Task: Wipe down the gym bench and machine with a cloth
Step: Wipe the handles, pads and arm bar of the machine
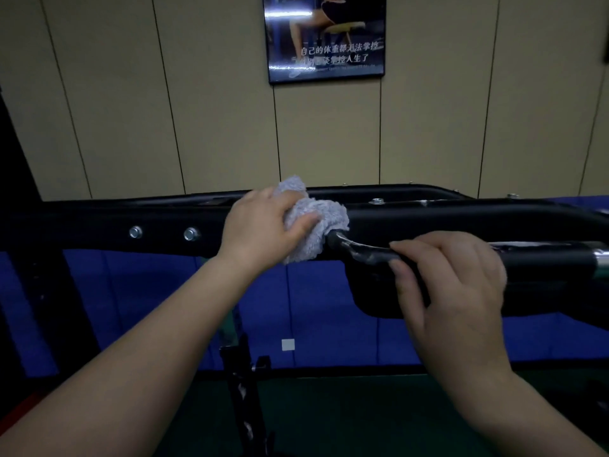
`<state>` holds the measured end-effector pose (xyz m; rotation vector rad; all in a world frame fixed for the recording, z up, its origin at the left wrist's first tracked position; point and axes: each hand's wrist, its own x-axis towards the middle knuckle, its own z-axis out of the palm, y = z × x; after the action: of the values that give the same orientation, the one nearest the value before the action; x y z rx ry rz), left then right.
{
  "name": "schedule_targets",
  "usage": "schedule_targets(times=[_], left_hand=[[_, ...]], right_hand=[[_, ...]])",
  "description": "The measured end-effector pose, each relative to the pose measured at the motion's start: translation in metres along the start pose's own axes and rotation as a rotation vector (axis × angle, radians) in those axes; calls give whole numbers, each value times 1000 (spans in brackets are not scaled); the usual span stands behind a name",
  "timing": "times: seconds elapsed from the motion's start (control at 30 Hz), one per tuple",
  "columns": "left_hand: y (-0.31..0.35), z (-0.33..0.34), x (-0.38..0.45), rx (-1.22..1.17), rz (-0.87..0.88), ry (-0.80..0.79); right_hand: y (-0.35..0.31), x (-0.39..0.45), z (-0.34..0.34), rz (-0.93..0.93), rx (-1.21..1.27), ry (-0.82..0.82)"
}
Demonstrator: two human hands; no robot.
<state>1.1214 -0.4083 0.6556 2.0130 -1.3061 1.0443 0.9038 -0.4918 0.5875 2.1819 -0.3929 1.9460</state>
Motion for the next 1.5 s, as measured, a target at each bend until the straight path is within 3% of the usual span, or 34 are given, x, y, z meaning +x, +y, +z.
schedule_targets(times=[0.07,0.17,0.23,0.3,0.37,0.4,0.47,0.53,0.6,0.73,0.83,0.97,1.1,1.27,1.43,1.5], left_hand=[[11,0,12,-9,41,-92],[32,-2,34,-205,3,-227],[42,3,45,-267,-10,-236],[43,6,53,-260,-65,-208],[34,5,59,-424,-228,-190],[28,-2,60,-605,-321,-140],[15,-18,60,-724,-433,86],[4,-29,60,-440,-292,155],[8,-32,55,-97,-102,-42],[44,-18,45,-340,39,-380],[54,-10,45,-484,81,-388],[49,-10,46,-536,155,-526],[36,-9,33,-420,343,-399],[12,-22,6,-407,316,-286],[-3,-37,-21,-239,127,-465],[3,-41,-22,-285,72,-339]], right_hand=[[0,0,0,-7,0,9],[0,0,1,-10,-6,19],[0,0,2,-12,-5,20],[1,0,2,-17,-7,17],[2,0,1,-18,-6,14],[2,0,1,-18,-5,13],[2,0,1,-19,-8,14],[2,0,2,-21,-10,16],[2,0,2,-20,-8,18],[3,0,2,-20,-9,14],[3,0,2,-27,-6,22],[5,0,3,-40,-13,34],[5,0,3,-47,-26,31],[6,-1,3,-50,-25,29],[5,-1,4,-50,-15,41],[4,-1,4,-48,-14,44]])
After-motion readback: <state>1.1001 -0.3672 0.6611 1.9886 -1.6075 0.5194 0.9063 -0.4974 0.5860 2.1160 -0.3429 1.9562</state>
